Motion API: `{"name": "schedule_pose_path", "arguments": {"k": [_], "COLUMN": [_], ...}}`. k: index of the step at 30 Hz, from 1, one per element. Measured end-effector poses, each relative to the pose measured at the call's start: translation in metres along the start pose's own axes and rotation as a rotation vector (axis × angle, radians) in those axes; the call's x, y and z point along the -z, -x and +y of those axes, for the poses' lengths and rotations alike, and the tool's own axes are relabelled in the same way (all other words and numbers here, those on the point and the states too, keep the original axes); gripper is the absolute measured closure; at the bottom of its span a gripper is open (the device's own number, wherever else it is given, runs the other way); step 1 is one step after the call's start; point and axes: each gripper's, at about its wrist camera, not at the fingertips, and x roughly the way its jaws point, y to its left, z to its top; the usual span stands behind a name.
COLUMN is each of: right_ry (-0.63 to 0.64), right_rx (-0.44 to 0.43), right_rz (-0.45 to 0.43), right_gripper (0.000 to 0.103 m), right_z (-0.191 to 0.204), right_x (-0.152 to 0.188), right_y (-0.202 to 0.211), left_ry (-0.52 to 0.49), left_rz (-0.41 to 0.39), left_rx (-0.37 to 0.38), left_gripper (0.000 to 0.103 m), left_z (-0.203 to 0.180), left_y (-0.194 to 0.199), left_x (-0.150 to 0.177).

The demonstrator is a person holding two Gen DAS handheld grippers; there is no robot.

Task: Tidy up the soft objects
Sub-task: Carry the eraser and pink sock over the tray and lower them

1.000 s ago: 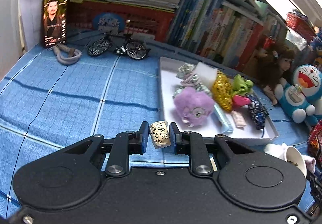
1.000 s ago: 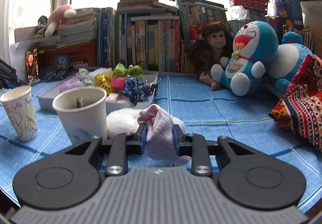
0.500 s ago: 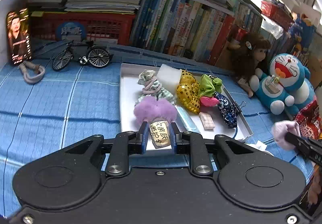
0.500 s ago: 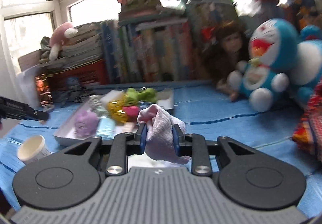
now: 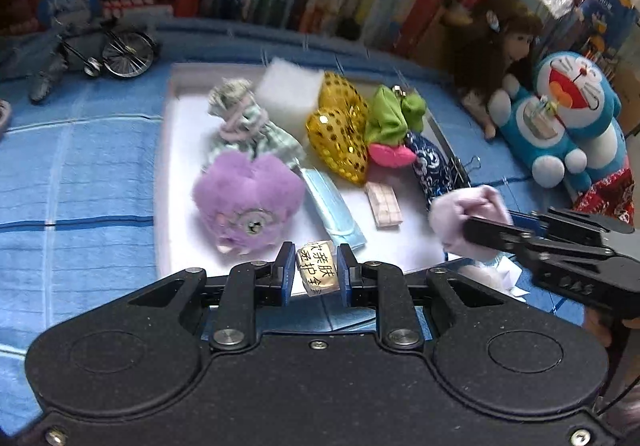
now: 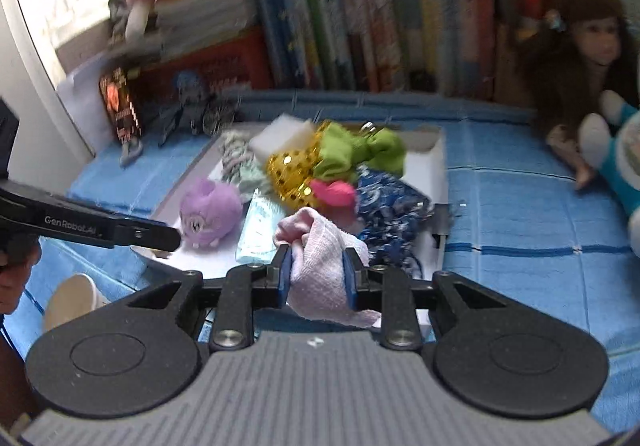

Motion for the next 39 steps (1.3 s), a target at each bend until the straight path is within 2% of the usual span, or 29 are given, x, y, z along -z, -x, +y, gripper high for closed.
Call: {"name": "schedule_pose_path", "arguments": {"k": [4, 9, 23, 33, 36, 38, 39], "right_ry": [0.037, 0.05, -0.01, -0.015, -0.023, -0.028, -0.031], "right_rx": [0.013, 0.035, 0.082, 0.077, 0.085, 0.086, 0.086], "right_rz": [0.06, 0.09, 0.054, 0.079, 0.079, 0.08, 0.079], "right_gripper": [0.071, 0.071, 0.071, 0.07, 0.063, 0.054, 0.054], "right_z": [0.005, 0.005, -0.008, -0.007, -0.006, -0.008, -0.008], "right_x": [-0.005, -0.012, -0.03, -0.031, -0.031, -0.031, -0.031], "right_y": [-0.02, -0.036, -0.062, -0.072, -0.071, -0.071, -0.07], "left_ry": [-0.006, 0.015, 0.049, 0.051, 0.044, 0.035, 0.032], "left_rz": [0.037, 0.068, 0.027, 0.015, 0.014, 0.009, 0.006], "left_rx": [-0.038, -0.049, -0.101, -0.108, -0.115, -0.119, -0.121], "left_gripper": [0.082, 0.082, 0.082, 0.082, 0.082, 0.082, 0.082], "left_z": [-0.004, 0.001, 0.014, 0.016, 0.013, 0.012, 0.011], "left_y": [-0.022, -0.048, -0.073, -0.077, -0.076, -0.075, -0.073], "left_x": [-0.01, -0.02, -0.044, -0.046, -0.046, -0.046, -0.046]}}
